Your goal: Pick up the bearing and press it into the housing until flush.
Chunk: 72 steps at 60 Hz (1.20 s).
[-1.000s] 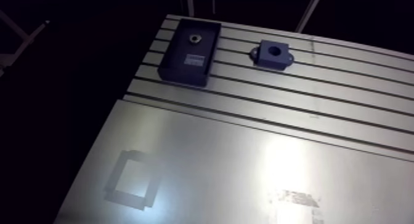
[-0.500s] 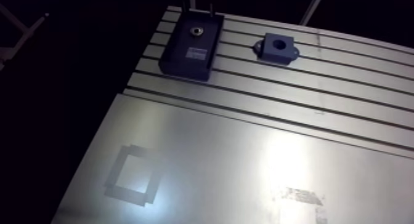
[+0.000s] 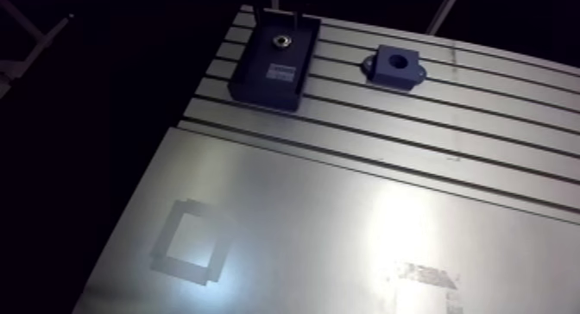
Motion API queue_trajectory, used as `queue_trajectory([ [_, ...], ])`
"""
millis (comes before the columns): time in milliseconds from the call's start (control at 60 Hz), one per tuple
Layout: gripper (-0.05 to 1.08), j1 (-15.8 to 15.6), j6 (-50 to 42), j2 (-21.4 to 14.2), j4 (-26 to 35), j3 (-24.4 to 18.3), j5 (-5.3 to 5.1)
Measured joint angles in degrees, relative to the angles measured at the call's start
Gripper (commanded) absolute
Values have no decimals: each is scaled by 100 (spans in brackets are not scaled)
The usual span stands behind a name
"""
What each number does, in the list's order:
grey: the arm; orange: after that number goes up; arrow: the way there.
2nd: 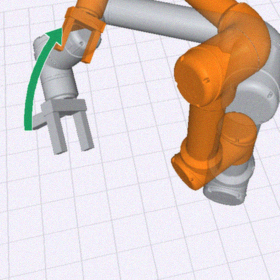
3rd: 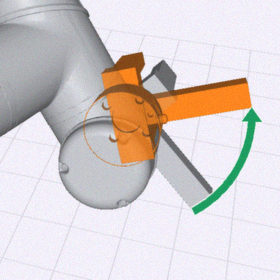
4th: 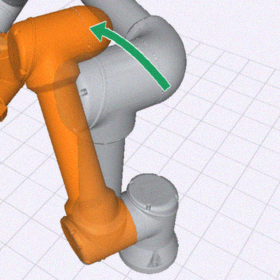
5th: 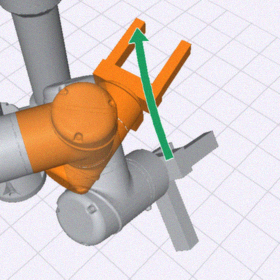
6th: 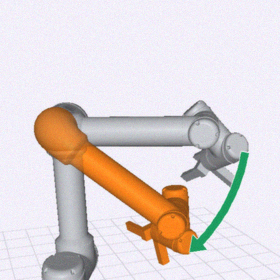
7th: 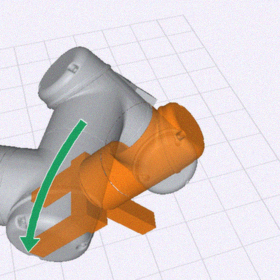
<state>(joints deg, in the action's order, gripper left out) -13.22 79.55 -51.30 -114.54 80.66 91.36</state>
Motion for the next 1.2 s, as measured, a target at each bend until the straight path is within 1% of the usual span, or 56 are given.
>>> queue_trajectory([
  [733, 31, 11, 4, 108, -140, 78, 21],
  [1200, 36, 43, 12, 117, -163, 141, 26],
])
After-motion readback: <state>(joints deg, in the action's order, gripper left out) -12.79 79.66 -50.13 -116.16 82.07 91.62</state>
